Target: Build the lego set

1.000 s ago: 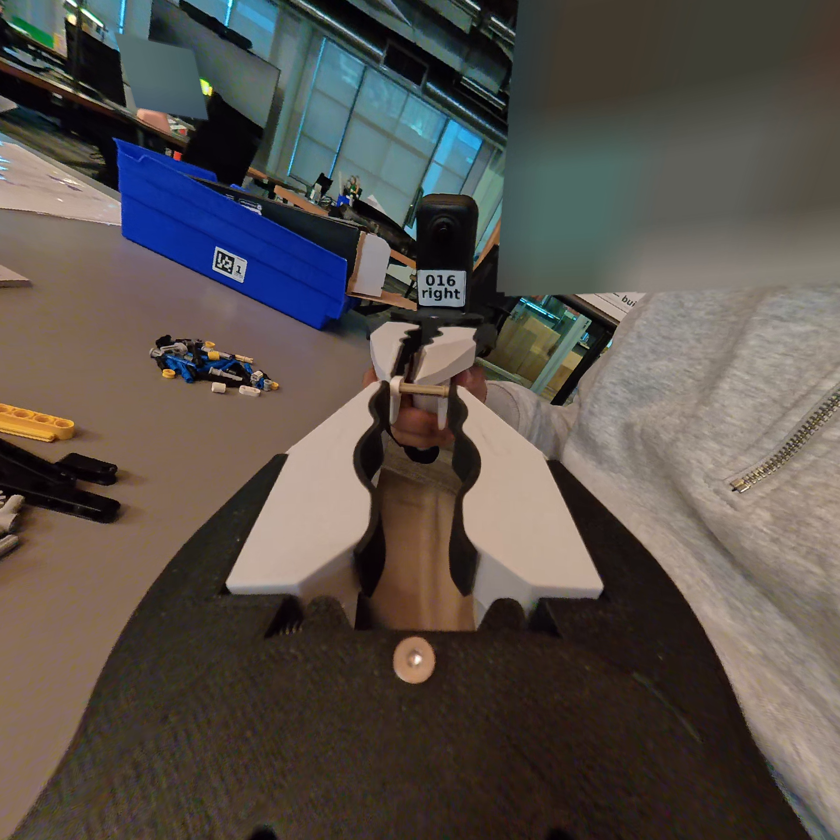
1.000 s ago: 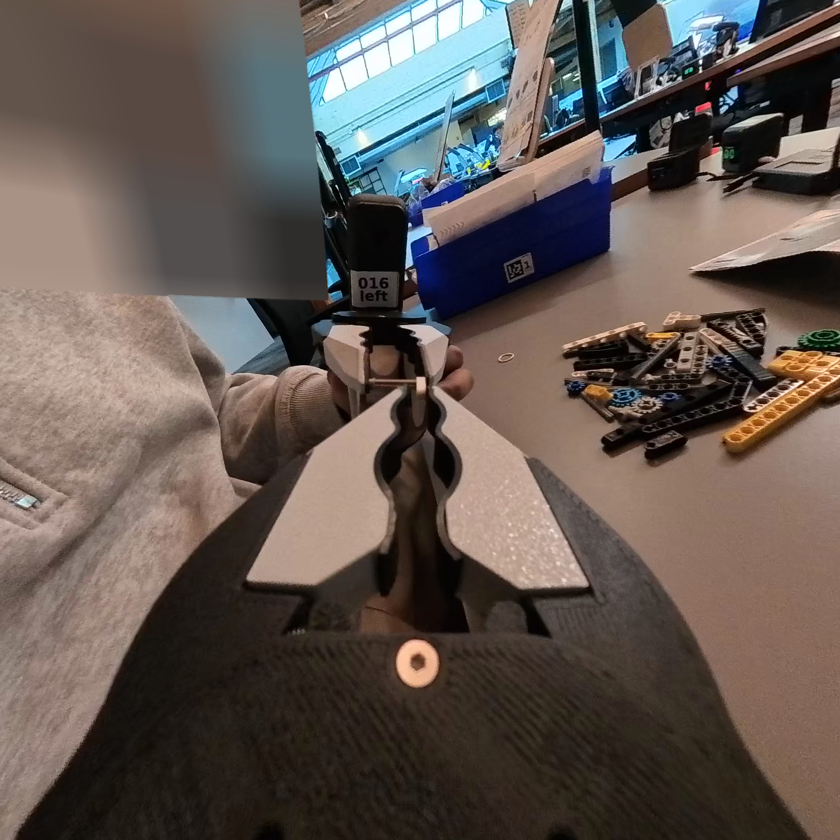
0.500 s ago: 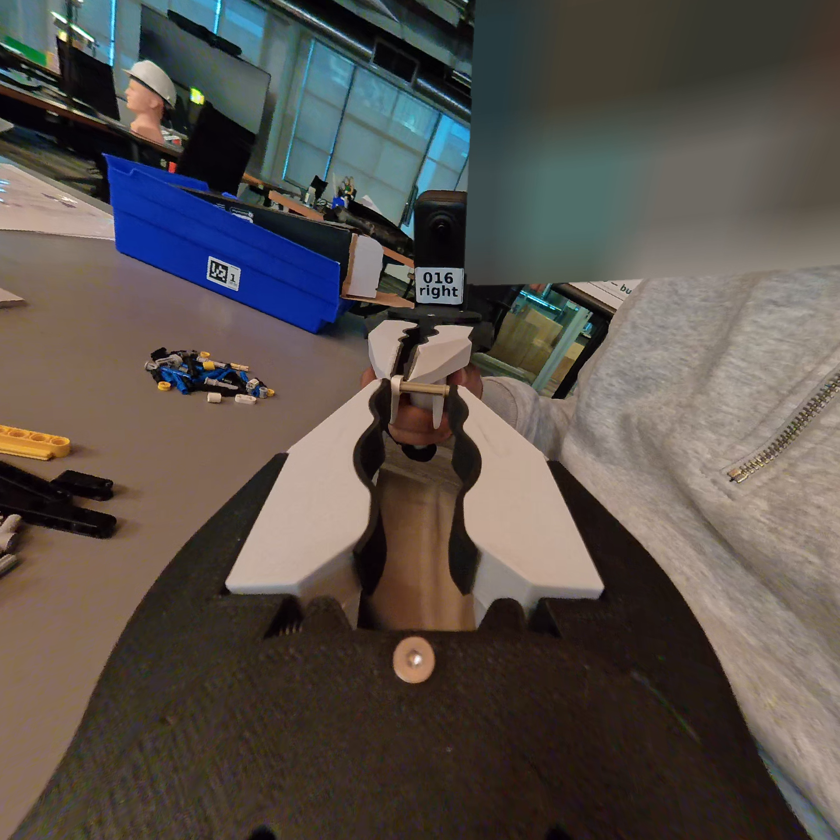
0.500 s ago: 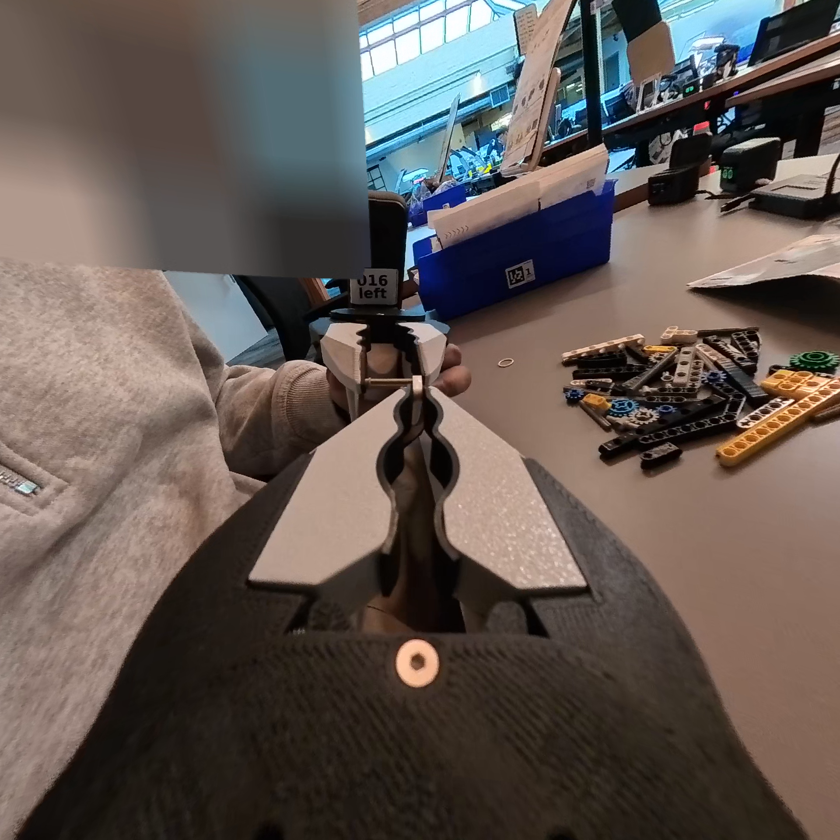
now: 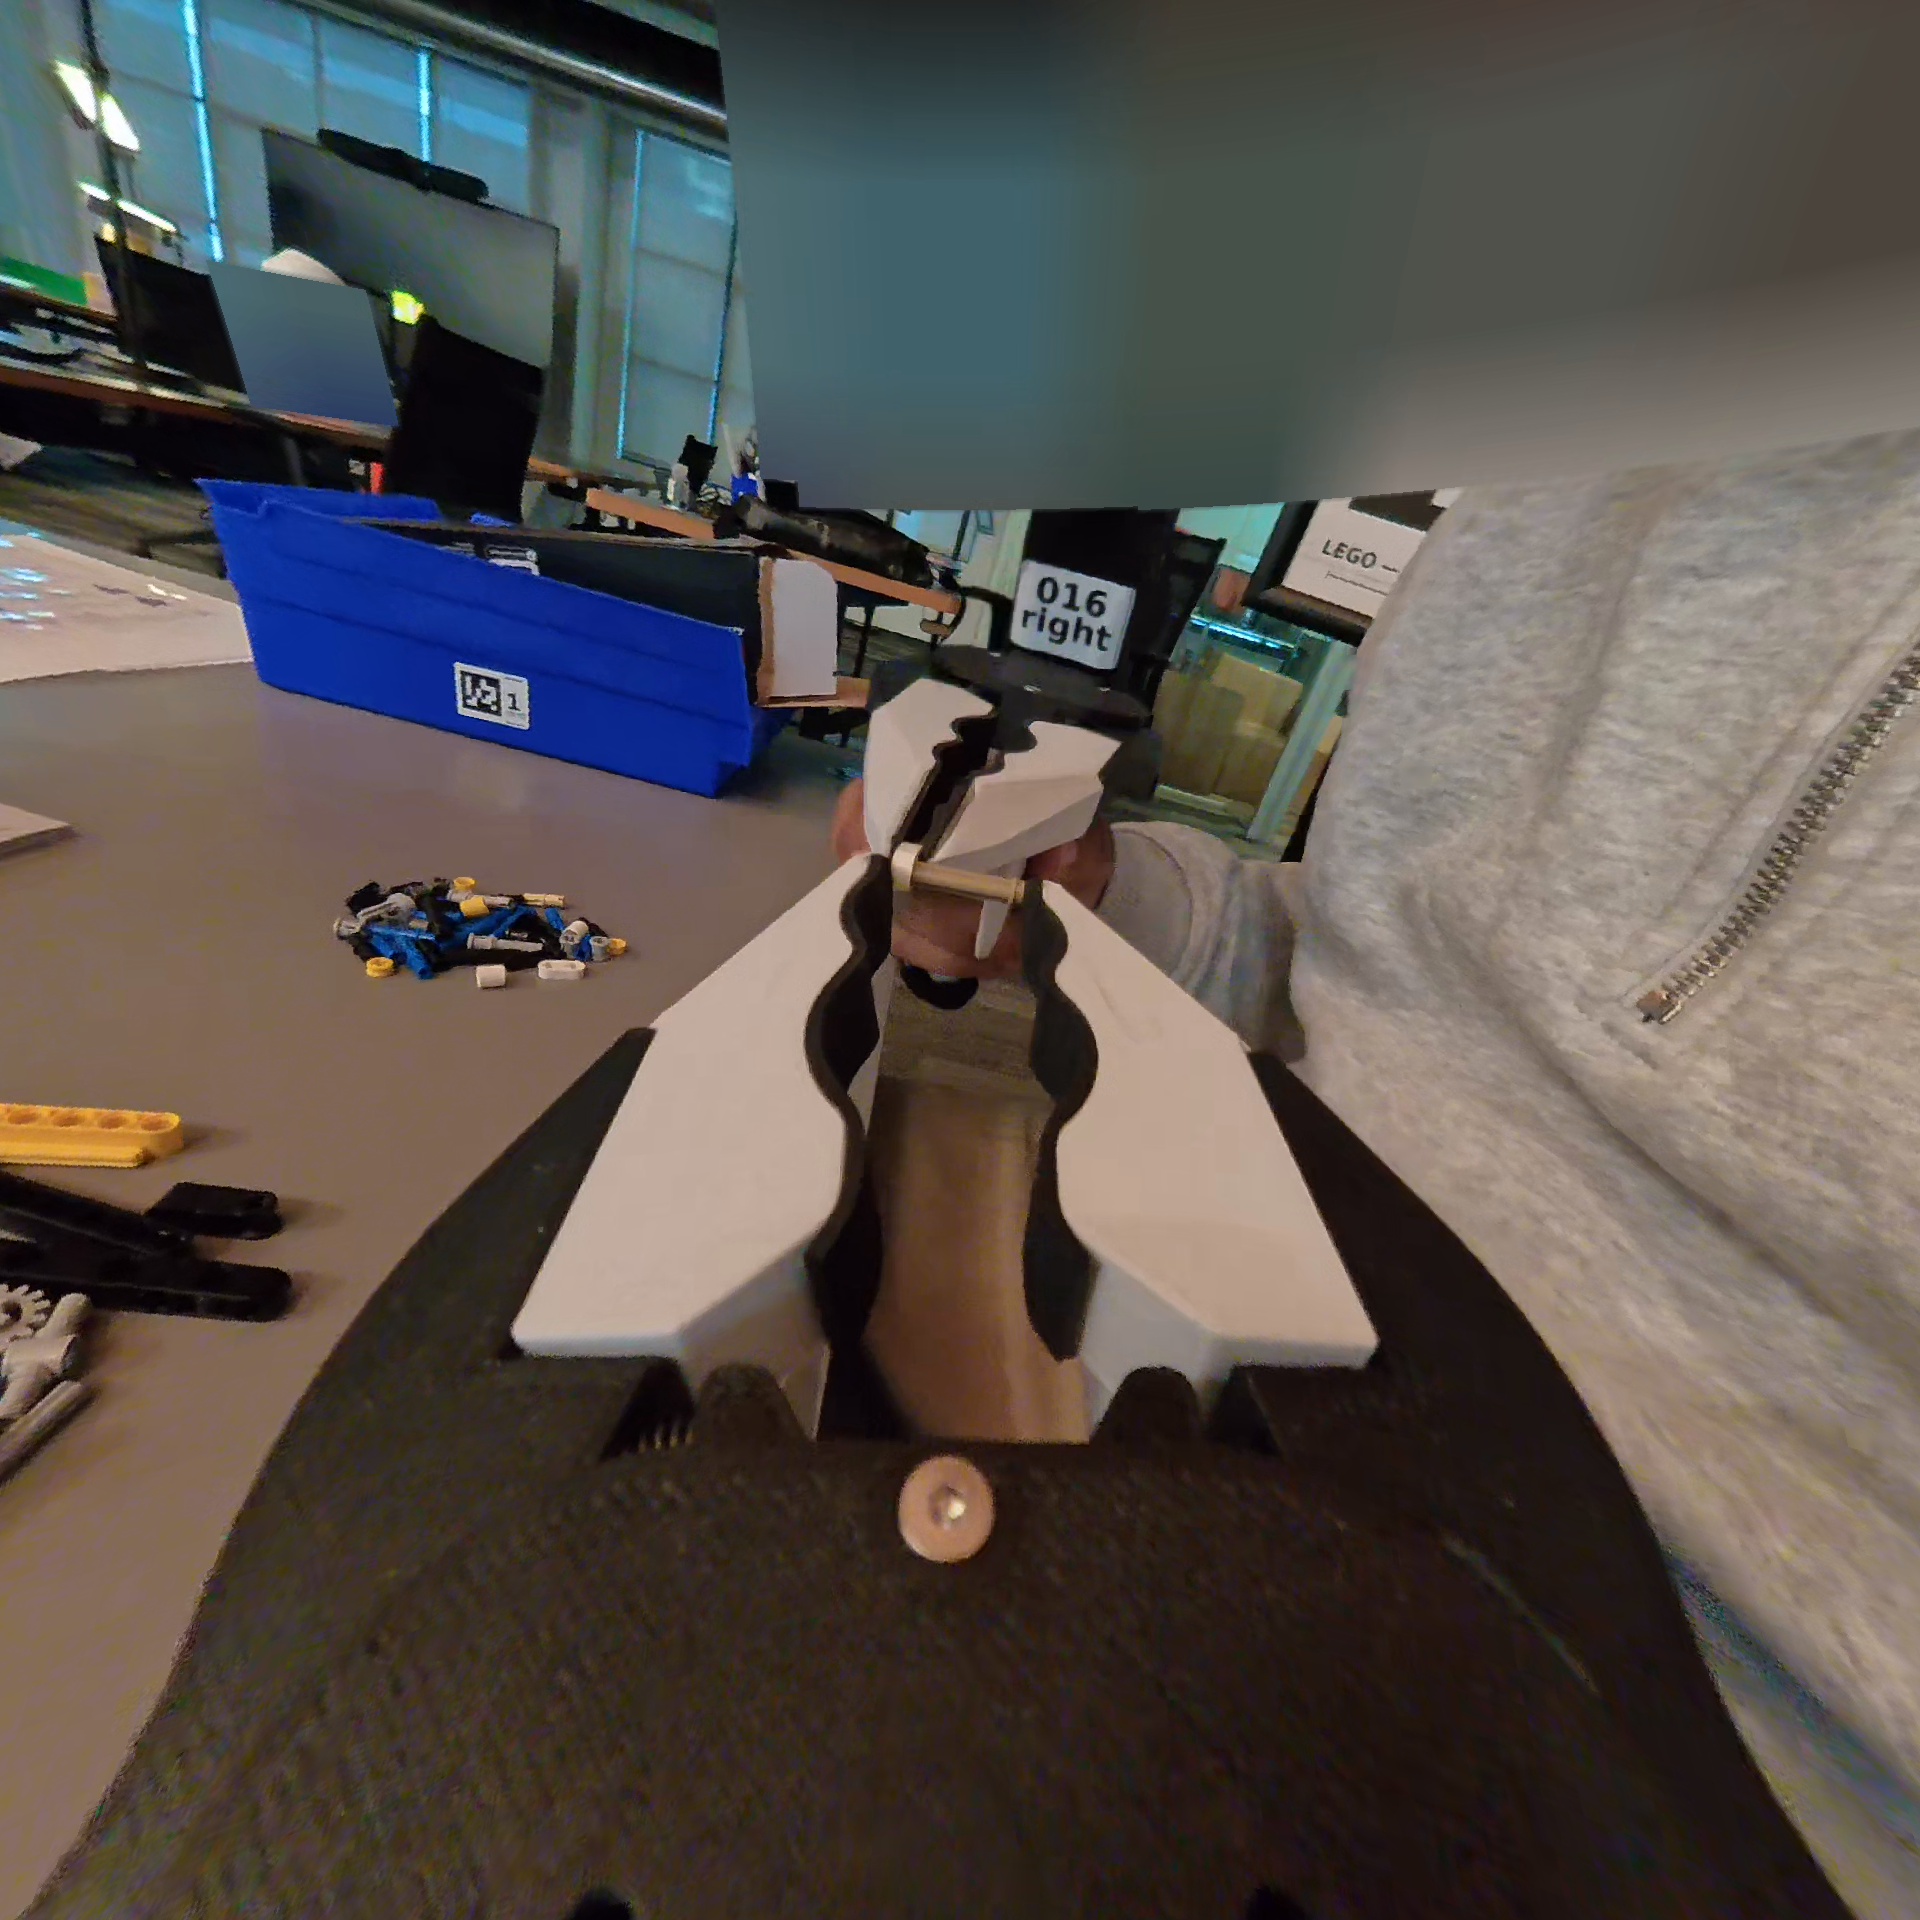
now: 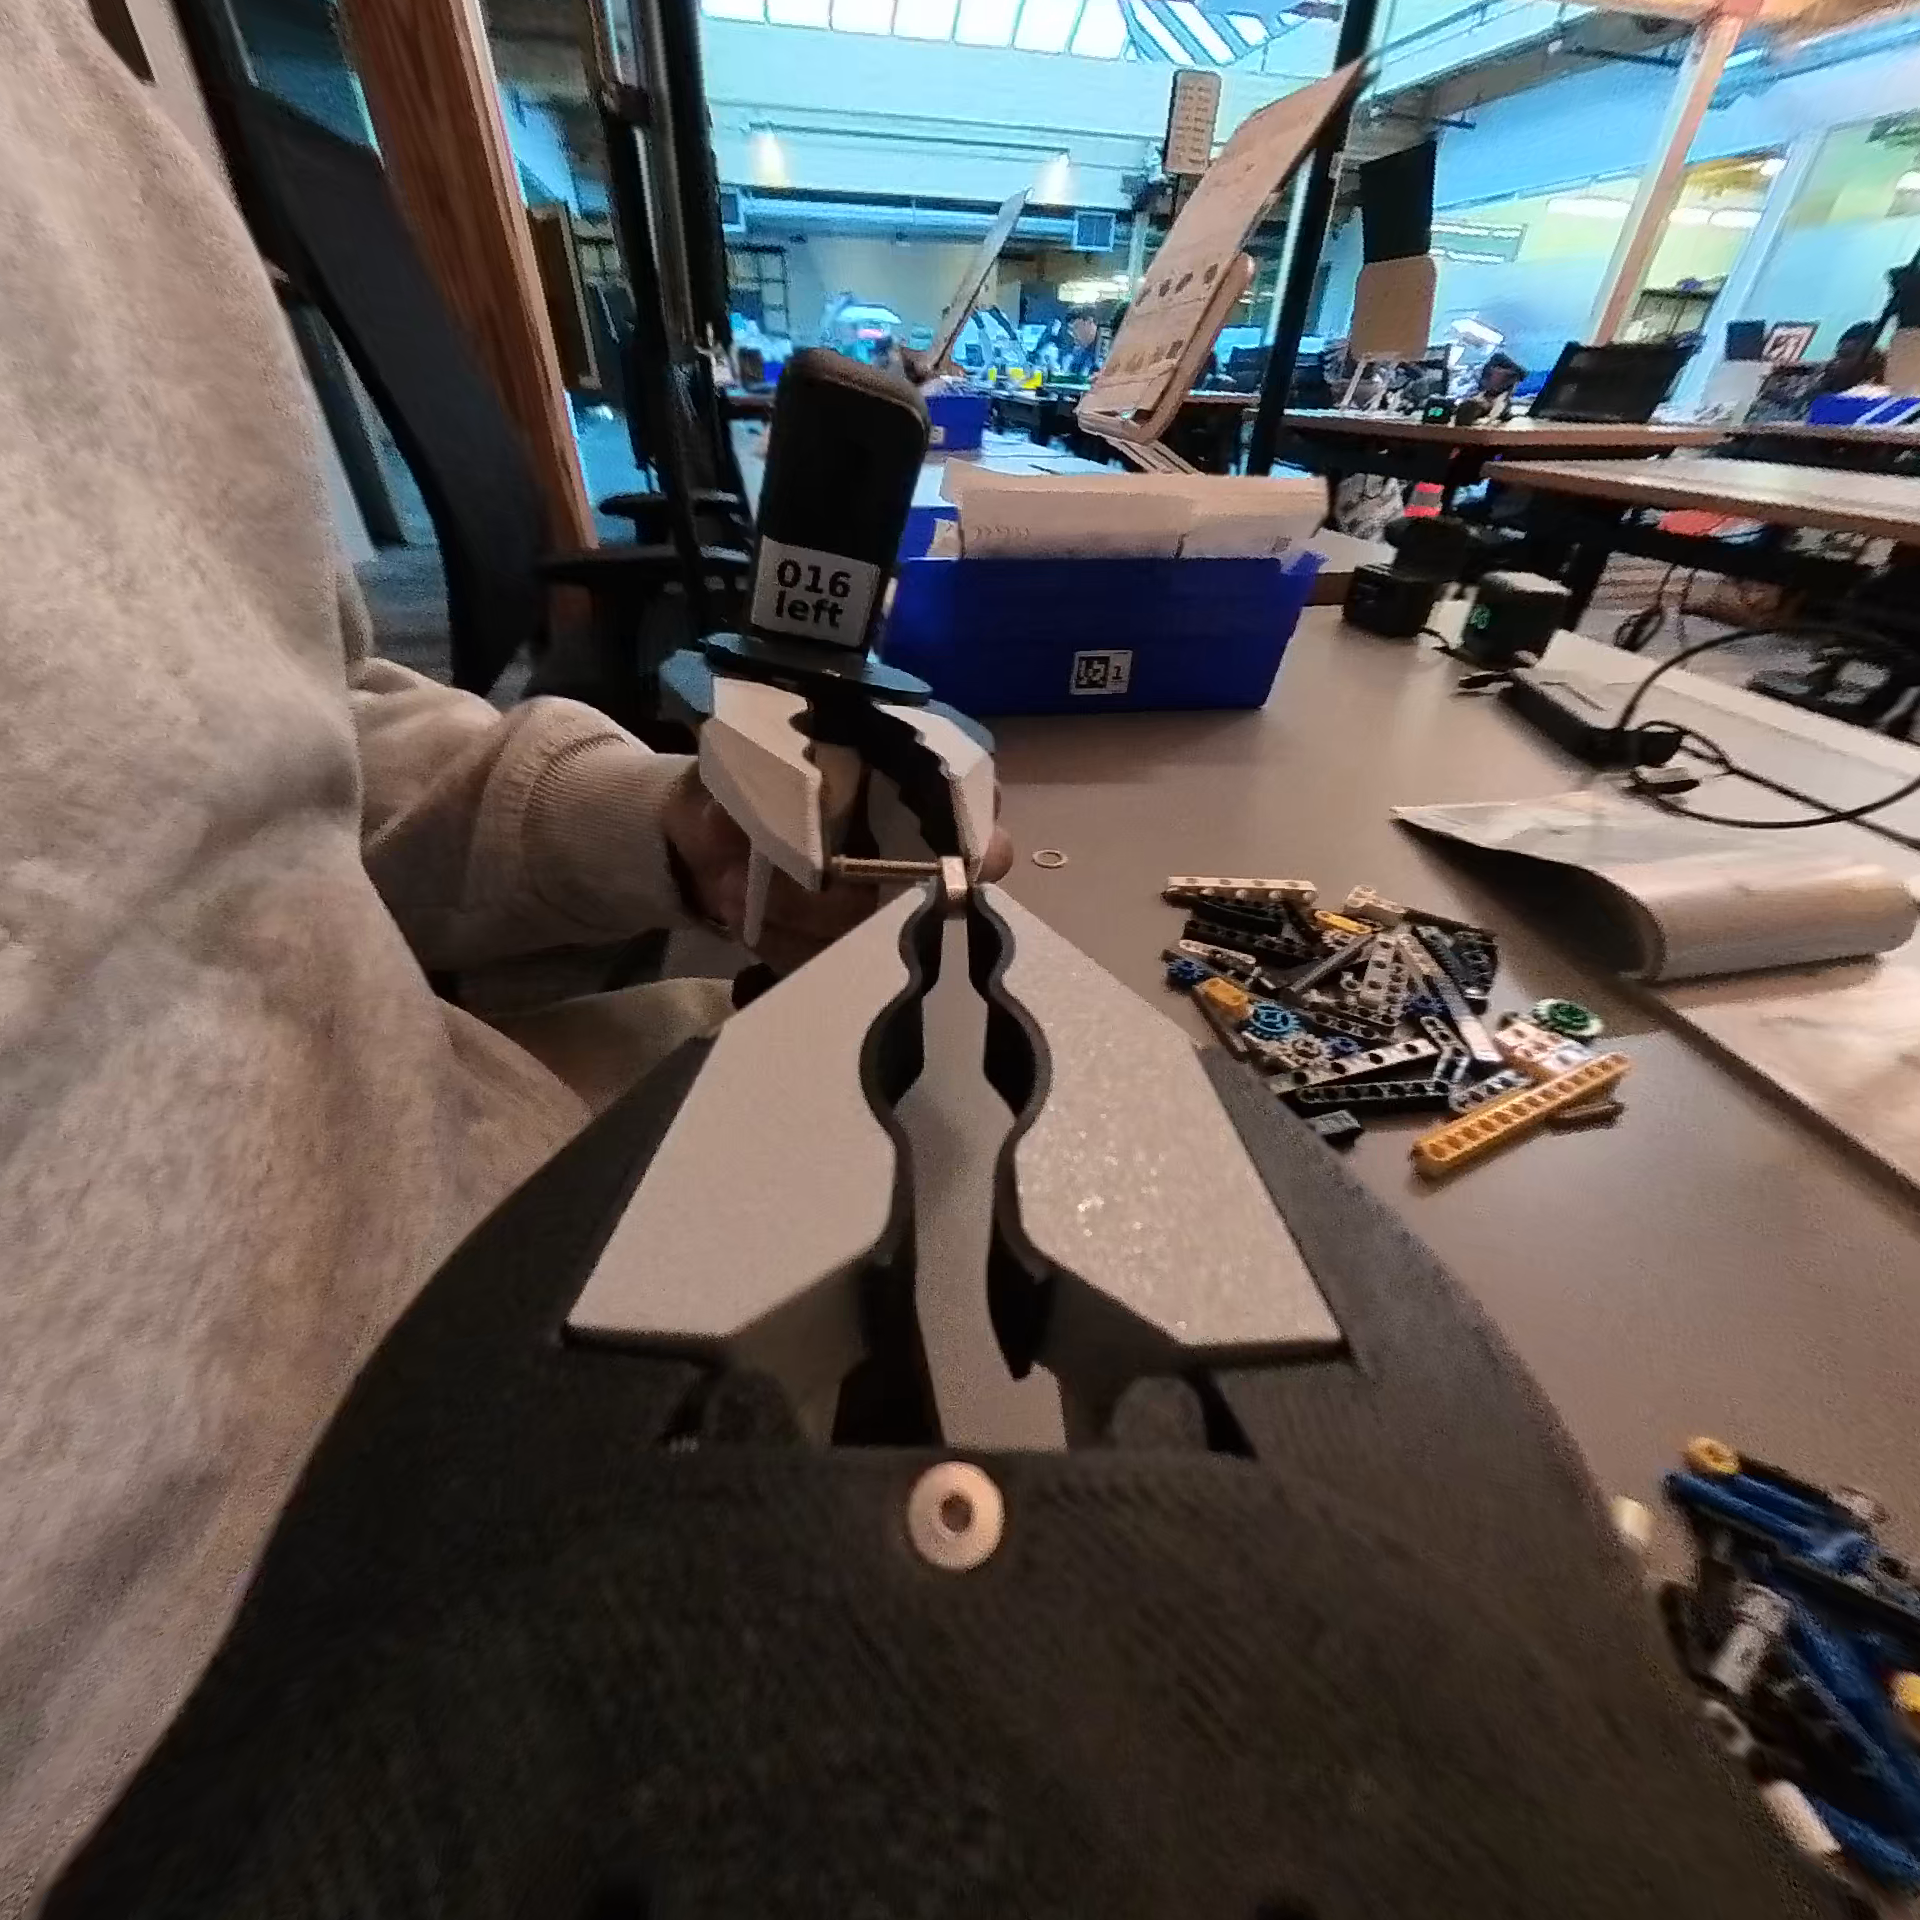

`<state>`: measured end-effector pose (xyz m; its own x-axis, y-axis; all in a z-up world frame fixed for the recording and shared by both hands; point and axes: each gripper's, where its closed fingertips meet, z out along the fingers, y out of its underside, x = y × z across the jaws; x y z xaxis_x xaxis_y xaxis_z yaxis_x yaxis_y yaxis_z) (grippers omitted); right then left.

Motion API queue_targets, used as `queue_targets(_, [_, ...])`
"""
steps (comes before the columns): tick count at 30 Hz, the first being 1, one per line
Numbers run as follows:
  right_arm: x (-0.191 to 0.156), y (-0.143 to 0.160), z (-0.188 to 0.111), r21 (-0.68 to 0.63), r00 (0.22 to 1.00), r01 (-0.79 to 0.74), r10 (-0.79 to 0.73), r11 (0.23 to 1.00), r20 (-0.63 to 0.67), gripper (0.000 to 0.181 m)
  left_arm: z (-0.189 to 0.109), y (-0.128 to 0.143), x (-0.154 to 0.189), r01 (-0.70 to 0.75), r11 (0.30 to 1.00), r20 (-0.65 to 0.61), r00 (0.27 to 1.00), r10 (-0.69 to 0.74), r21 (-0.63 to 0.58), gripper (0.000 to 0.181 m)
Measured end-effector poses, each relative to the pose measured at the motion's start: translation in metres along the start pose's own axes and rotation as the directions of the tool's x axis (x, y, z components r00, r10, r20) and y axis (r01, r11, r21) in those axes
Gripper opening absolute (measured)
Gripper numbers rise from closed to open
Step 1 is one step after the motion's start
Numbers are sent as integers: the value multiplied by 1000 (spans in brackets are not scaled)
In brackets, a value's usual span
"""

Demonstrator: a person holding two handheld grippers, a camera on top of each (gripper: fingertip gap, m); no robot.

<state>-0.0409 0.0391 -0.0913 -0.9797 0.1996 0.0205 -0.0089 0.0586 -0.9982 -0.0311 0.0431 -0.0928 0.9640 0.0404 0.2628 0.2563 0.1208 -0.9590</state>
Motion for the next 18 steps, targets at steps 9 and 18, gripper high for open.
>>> queue_targets(9, [3,-2,-5,-8,996,79,-79,997,-35,2,1,1,0,-93,996,43,995,94,-12,18])
queue_targets(18, [0,2,-4,-2,999,52,-52,999,9,2,1,4,-2,-108,993,48,993,110,-41,28])
